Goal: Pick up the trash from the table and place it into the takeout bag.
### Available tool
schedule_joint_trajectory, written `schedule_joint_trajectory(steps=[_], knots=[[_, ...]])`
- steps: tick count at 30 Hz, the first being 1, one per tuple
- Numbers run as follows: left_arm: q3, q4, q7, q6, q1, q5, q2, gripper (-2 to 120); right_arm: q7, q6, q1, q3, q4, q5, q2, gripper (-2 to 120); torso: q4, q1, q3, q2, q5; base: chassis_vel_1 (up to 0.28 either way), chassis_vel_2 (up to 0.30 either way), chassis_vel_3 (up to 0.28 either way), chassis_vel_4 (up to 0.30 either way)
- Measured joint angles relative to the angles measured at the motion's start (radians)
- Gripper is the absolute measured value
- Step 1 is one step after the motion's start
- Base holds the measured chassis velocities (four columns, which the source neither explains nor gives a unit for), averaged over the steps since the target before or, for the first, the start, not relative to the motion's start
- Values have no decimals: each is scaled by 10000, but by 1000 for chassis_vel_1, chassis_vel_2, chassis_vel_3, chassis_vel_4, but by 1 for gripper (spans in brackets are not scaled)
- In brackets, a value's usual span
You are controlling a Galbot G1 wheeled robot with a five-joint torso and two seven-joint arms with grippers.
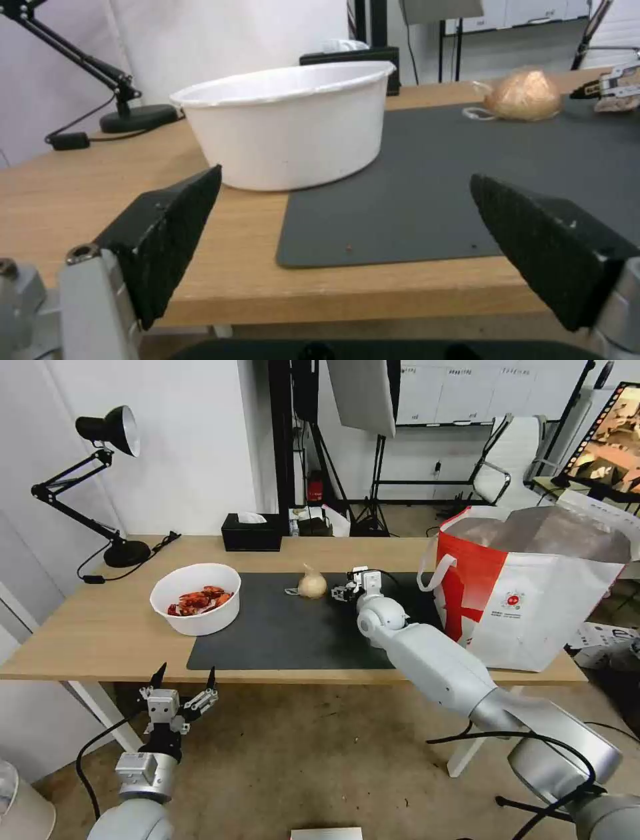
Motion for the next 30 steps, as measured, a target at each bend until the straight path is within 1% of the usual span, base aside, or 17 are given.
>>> schedule_joint_trajectory(steps=[2,3,4,6,7,8,12,14,16,20,22,24,25,26,27,28,30], knots=[[-9,-17,0,-10,28,0,9,100,29,-23,3,46,-92,1,74,98,0,0,0,1,0,0,0,0,0],[-20,-29,0,-21,59,-1,14,100,84,-64,3,113,-161,30,144,91,0,0,0,0,1,0,0,0,0],[-20,-29,0,-21,59,-1,14,100,84,-64,3,113,-161,30,144,91,0,0,0,0,1,0,0,0,0],[-27,-31,1,-38,77,-2,15,100,132,-94,-4,172,-221,56,189,84,1,0,0,1,0,0,0,0,0],[-29,-31,1,-81,97,-2,15,100,174,-134,-20,214,-258,104,215,78,0,0,0,0,0,0,0,0,0],[-29,-31,1,-81,97,-2,15,100,174,-134,-20,214,-258,104,215,78,0,0,0,0,0,0,0,0,0],[-9,-5,8,-156,96,-1,24,100,258,-197,-57,301,-256,192,233,58,0,0,0,1,0,0,0,0,0],[-6,-4,9,-160,87,-1,31,100,274,-198,-67,328,-240,201,233,55,1,0,0,1,0,0,0,0,0],[3,1,12,-166,27,-22,99,100,378,-197,-144,400,-148,279,203,43,0,0,0,1,1,0,0,0,0],[5,4,12,-167,-13,-47,160,100,451,-161,-244,450,-4,294,139,34,0,0,0,2,0,0,0,0,0],[7,3,12,-168,-45,-72,212,100,573,-53,-394,496,290,334,0,22,1,0,0,1,1,0,0,0,0],[11,2,13,-168,-52,-75,223,100,603,-14,-425,503,362,343,-35,19,1,0,0,2,1,0,0,0,0],[16,-12,13,-168,-68,-82,235,100,651,123,-544,530,671,387,-182,11,0,0,0,1,1,0,0,0,0],[16,-12,13,-168,-68,-82,235,100,651,123,-544,530,671,387,-182,11,0,0,0,1,1,0,0,0,0],[23,-36,16,-170,-77,-88,240,100,693,209,-651,565,1022,443,-366,5,1,0,0,1,2,0,0,0,0],[23,-36,16,-170,-77,-88,240,100,693,209,-651,565,1022,443,-366,5,1,0,0,1,2,0,0,0,0],[33,-102,17,-170,-76,-93,242,100,810,280,-802,604,1670,517,-685,0,0,0,0,2,1,0,0,0,0]])
